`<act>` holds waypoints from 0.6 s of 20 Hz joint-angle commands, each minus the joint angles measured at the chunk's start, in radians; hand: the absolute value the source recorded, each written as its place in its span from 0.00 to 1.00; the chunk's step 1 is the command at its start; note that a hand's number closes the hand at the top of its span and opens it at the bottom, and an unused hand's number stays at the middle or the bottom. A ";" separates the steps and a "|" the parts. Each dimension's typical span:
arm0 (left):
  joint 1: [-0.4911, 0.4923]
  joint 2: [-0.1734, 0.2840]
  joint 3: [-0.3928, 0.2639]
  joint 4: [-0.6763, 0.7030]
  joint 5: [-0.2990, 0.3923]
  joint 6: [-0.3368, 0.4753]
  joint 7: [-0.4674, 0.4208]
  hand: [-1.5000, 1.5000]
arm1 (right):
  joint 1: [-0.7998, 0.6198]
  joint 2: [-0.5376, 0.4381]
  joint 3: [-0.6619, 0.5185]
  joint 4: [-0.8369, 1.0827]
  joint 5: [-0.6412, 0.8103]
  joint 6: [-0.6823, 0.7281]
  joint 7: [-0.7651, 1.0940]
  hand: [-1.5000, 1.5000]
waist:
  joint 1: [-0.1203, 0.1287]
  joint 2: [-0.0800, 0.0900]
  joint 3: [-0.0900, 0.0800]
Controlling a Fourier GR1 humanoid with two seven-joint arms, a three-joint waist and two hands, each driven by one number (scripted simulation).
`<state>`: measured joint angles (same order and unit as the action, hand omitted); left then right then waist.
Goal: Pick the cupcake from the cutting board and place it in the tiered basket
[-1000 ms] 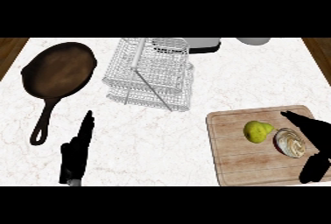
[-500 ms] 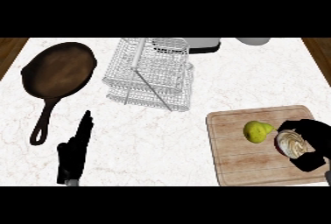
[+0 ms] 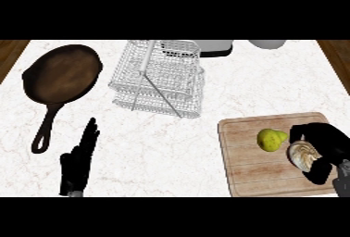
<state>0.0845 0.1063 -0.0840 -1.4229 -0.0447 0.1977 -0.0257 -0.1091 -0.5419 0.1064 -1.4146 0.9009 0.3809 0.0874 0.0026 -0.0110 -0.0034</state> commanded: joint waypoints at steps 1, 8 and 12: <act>-0.034 0.004 0.008 -0.002 -0.008 0.011 0.121 0.50 | -0.005 0.064 0.021 0.016 0.063 -0.105 -0.002 1.00 | -0.001 0.011 0.004; -0.007 -0.004 -0.003 0.010 -0.013 0.000 0.067 0.50 | -0.103 0.434 0.212 -0.158 0.144 -0.025 0.399 1.00 | 0.008 0.011 0.003; 0.043 0.002 -0.002 -0.019 -0.018 0.005 0.065 0.50 | -0.103 0.492 0.135 -0.380 0.044 0.043 0.487 1.00 | -0.010 0.003 0.002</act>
<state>0.0825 0.1022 -0.0864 -1.4473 -0.0634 0.2074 0.0220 -0.1934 -0.1538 0.2586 -1.6471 0.9971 0.3892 0.4694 -0.0002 -0.0079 0.0006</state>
